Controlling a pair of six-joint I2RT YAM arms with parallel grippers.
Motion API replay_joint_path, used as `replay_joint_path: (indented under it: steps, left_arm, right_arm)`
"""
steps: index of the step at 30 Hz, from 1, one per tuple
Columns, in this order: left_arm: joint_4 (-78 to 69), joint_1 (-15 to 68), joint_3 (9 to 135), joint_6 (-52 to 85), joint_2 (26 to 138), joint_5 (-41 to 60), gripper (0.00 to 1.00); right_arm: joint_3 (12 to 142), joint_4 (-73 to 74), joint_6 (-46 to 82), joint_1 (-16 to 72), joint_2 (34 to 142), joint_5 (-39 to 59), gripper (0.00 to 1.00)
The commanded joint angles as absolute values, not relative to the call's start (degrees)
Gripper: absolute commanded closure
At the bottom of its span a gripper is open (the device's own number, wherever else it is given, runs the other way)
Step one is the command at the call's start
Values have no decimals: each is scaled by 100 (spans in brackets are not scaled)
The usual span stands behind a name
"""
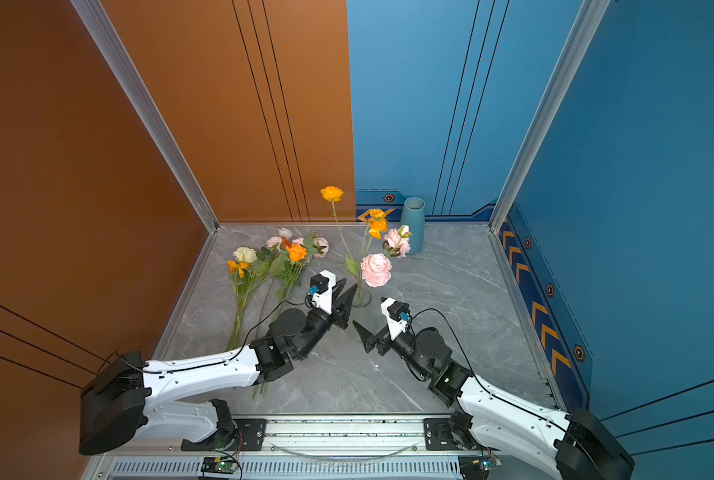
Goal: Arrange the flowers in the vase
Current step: 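Open the left gripper to release the stems in the vase, then move the left gripper back to the flower pile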
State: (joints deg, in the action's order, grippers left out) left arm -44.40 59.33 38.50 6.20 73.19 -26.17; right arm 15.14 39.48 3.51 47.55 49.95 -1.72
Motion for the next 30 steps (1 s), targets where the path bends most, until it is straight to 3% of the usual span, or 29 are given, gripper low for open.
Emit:
replay_joint_path:
  steps: [1,8,13,15,18,23,30]
  left_arm:
    - [-4472,5995,3671,398,6913,-2919,60]
    - [-3079,5926,3519,427,5916,-3485,45]
    - [172,5562,4192,1480,5214,-4522,44]
    - [2181,5097,4630,2595,5125,-4942,45]
    - [3788,3875,4863,3640,5085,-4030,47]
    - [4062,2163,4455,4149,5286,-2186,57]
    - [4045,1673,4269,4260,6083,-2108,61]
  right_arm:
    - [1495,4046,460,4735,4975,-79,0]
    - [1550,3948,303,4892,4949,-110,0]
    - [1650,3902,57,5127,5048,50,0]
    - [1711,3938,-50,5251,5151,332,0]
    - [1753,4118,-245,5534,5340,711,0]
    - [1909,4220,-543,5947,5794,1132,0]
    - [2150,4397,-510,6170,6564,1448,0]
